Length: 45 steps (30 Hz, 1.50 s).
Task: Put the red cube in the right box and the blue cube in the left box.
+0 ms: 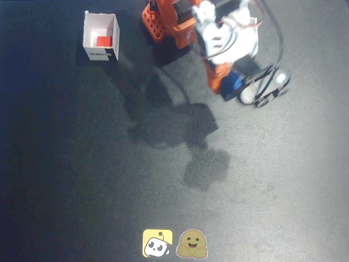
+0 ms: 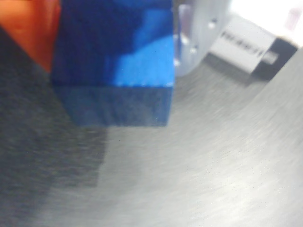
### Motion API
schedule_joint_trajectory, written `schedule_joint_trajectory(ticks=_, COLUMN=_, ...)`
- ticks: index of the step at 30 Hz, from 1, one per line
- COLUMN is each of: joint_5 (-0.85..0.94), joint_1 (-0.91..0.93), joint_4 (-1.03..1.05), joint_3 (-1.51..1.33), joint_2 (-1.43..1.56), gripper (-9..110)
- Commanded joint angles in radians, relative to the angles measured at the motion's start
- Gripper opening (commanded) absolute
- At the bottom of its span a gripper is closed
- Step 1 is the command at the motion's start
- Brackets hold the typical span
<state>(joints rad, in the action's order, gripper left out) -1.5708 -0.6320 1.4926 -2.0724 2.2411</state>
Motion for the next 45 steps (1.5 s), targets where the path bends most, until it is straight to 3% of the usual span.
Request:
schedule_joint_trajectory(ticks=1, joint_5=0.003, joint_1=-0.063, joint_4=0.017, joint_3=0.015, joint_2=0.043, gripper=10)
schedule_joint_trajectory(ticks=29, joint_5=-0.127, joint_1=-0.523, joint_4=0.152, joint_3=-0.178, joint_2=0.341, gripper=10)
schedule_joint_trajectory(ticks=45, joint_5=-0.143, joint_1=-0.664, joint_4=0.118, joint_3=-0.262, joint_2=0.37, gripper=9)
